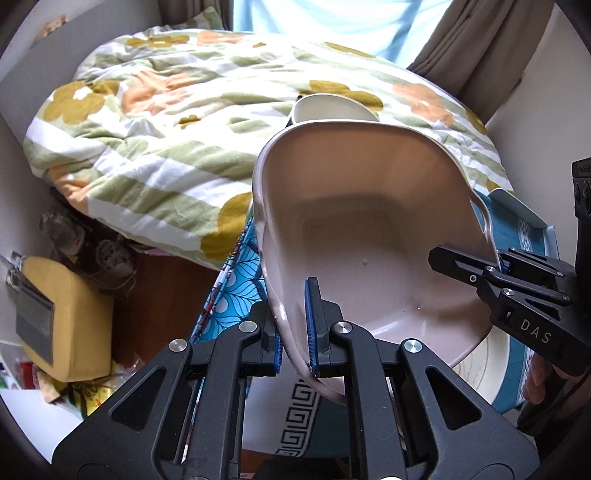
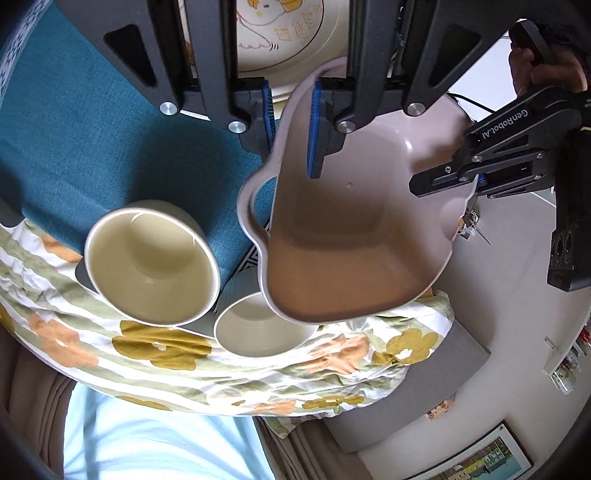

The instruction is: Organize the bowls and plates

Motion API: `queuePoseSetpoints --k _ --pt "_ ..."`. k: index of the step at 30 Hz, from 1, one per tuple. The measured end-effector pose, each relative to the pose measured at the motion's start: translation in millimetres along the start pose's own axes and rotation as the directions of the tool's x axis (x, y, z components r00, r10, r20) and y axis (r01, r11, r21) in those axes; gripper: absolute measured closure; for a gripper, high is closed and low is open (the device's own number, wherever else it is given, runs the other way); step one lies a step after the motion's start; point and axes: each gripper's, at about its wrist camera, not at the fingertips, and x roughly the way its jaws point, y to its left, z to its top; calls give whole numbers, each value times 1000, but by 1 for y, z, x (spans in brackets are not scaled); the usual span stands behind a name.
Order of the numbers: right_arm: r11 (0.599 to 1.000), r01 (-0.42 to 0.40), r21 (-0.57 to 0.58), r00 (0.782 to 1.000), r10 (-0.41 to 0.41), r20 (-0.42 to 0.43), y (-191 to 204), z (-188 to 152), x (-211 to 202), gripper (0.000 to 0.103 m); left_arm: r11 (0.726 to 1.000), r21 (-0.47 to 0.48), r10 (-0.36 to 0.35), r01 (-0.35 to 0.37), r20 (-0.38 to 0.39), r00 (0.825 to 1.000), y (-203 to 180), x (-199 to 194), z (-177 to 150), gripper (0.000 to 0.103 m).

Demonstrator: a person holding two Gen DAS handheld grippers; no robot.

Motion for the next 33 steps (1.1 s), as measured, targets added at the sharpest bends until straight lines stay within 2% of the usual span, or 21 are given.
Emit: queuePoseSetpoints --k 7,12,15,19,24,29,33 --pt "1000 -9 12 996 7 86 -16 -33 -77 88 998 50 19 -23 75 997 -74 -60 -22 94" --pt "998 14 64 988 -23 150 -49 -70 -144 88 993 117 -40 27 104 994 -144 -85 -41 94" --pt "993 68 93 981 -83 173 -71 -97 -179 88 984 163 -91 73 101 991 -193 -88 -57 94" --pt "979 138 148 971 -163 172 -108 -137 -214 88 963 228 -163 144 67 984 -253 -79 -77 94" --pt "947 196 256 959 -239 151 -160 -185 -237 88 929 299 -227 218 -7 974 -315 -53 -98 94" --pt "916 235 326 953 -282 106 -199 -220 -229 88 910 319 -252 264 -78 965 -352 -11 -113 94" --pt "897 226 380 959 -273 73 -225 -239 -210 88 909 323 -241 265 -111 964 -365 17 -119 94"
